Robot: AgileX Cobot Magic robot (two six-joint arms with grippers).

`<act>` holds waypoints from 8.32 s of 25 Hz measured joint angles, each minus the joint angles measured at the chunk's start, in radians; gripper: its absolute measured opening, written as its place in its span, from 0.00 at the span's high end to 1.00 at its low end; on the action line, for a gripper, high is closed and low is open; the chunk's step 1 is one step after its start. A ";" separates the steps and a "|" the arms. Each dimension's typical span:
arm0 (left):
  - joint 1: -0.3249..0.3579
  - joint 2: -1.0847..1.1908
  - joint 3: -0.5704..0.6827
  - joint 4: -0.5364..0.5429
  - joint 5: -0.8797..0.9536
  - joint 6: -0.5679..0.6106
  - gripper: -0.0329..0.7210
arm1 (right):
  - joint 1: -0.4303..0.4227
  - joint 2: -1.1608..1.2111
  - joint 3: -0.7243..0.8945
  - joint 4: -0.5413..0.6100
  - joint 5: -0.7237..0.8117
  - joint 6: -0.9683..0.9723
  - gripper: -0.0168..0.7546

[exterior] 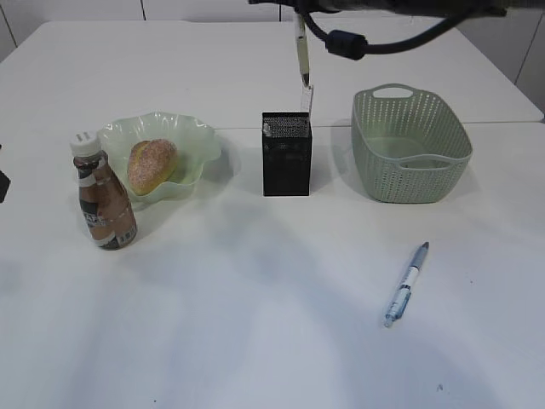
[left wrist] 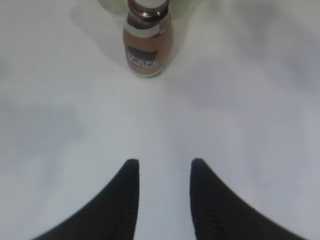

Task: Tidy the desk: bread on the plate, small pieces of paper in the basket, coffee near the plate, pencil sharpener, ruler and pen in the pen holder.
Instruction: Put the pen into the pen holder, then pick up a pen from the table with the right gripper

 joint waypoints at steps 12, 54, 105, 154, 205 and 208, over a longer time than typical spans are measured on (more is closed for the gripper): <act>0.000 0.000 0.000 0.006 -0.002 0.000 0.64 | 0.000 0.043 0.075 -0.439 0.127 0.596 0.83; 0.000 0.000 0.000 0.039 -0.080 0.000 0.64 | 0.000 0.360 -0.146 -0.443 0.192 0.609 0.83; 0.000 0.000 0.000 0.043 -0.159 0.000 0.64 | -0.003 0.334 -0.187 -0.444 0.109 0.550 0.45; 0.000 0.000 0.000 0.045 -0.035 0.000 0.64 | -0.004 -0.382 0.702 -0.492 -0.490 0.421 0.45; 0.000 0.000 0.000 0.047 -0.040 0.000 0.64 | -0.004 -0.392 0.893 -0.492 -0.907 0.375 0.45; 0.000 0.000 0.000 0.047 -0.040 0.000 0.64 | -0.004 -0.392 0.893 -0.492 -0.993 0.396 0.45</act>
